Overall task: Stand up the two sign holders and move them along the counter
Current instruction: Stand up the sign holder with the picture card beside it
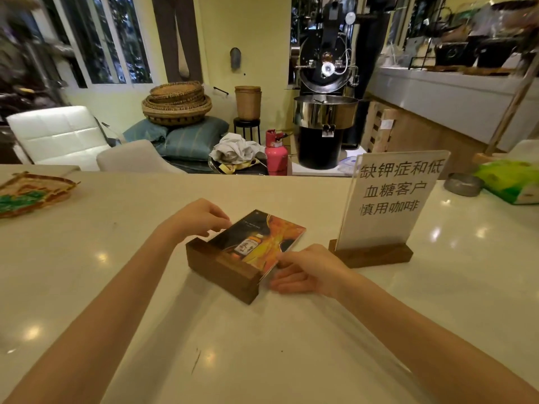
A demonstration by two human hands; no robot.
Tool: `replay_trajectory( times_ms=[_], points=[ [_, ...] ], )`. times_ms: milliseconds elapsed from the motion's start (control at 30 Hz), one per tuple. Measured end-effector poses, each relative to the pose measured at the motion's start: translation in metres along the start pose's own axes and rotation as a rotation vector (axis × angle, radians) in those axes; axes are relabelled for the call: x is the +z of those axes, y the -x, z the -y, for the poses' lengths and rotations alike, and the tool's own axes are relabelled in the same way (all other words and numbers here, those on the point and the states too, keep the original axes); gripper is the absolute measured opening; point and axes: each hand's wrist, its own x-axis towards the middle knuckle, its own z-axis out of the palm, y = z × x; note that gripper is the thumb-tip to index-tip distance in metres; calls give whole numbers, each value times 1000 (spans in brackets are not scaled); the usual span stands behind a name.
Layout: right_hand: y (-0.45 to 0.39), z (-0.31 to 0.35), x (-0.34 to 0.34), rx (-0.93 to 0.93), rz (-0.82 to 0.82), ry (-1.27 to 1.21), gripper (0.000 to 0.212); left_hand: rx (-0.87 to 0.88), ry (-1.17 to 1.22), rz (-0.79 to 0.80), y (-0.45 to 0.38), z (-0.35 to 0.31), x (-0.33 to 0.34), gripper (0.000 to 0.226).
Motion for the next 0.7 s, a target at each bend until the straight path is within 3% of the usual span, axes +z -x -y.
replay_trajectory(
  times_ms=[300,567,700],
  points=[
    [-8,-4,17,-16,-18,-70,24,-183,159,40,-9,29,5,28],
    [-9,-3,14,-83,-71,1,23,-163,229,33,-10,32,9,27],
    [-3,2,2,-243,-137,82,15,-113,331,28,-8,27,14,33]
  ],
)
